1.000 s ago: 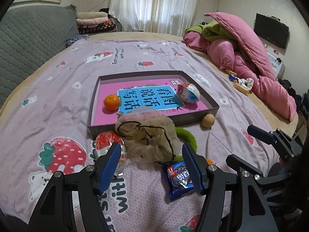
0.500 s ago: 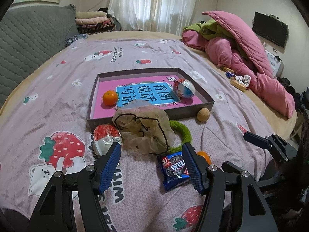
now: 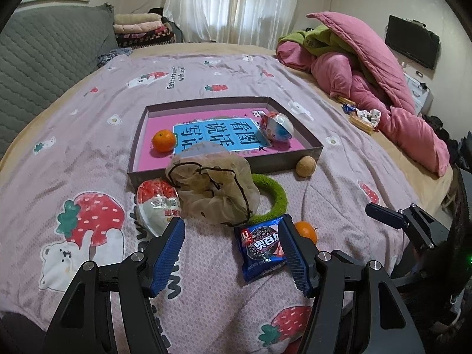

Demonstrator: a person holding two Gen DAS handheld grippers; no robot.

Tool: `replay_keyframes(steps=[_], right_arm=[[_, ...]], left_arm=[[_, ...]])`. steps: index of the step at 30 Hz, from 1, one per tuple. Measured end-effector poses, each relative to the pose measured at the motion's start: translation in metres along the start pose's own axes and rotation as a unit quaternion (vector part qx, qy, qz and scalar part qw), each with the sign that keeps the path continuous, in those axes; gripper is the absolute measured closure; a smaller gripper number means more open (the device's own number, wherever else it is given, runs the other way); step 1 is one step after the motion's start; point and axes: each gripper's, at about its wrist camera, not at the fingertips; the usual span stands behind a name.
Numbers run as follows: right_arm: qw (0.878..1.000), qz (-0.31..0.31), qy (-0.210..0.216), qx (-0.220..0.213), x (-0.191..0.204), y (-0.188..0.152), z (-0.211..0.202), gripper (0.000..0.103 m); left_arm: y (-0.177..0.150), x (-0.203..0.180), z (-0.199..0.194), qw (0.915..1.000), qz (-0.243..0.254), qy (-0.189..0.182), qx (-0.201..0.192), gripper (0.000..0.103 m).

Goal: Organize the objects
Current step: 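Move the left tool toward the snack packet and the right tool toward the orange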

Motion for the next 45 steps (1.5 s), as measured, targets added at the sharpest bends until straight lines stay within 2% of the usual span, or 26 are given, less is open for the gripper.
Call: replay_keyframes(steps=[18,45], right_arm=[[1.0,0.003,0.01,0.026,-0.002,-0.008,0.025,0.023],[0.999,-0.009,0.011,0.039,-0.001,-0.003,0.054,0.023]], left_arm=[[-0.002,-0.009,0.024,0.9998,-0.003,-0.008,0.017,0.036],[0.01,-0.008,0.058,0.9993,-0.02,-0.01,0.029,0.036]])
Point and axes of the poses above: each gripper's, at about its wrist camera, not at the fingertips, and z roughly the way its jaws point, x to its left, y to its top, and after that the axes turned 4 degrees about y, right-handed
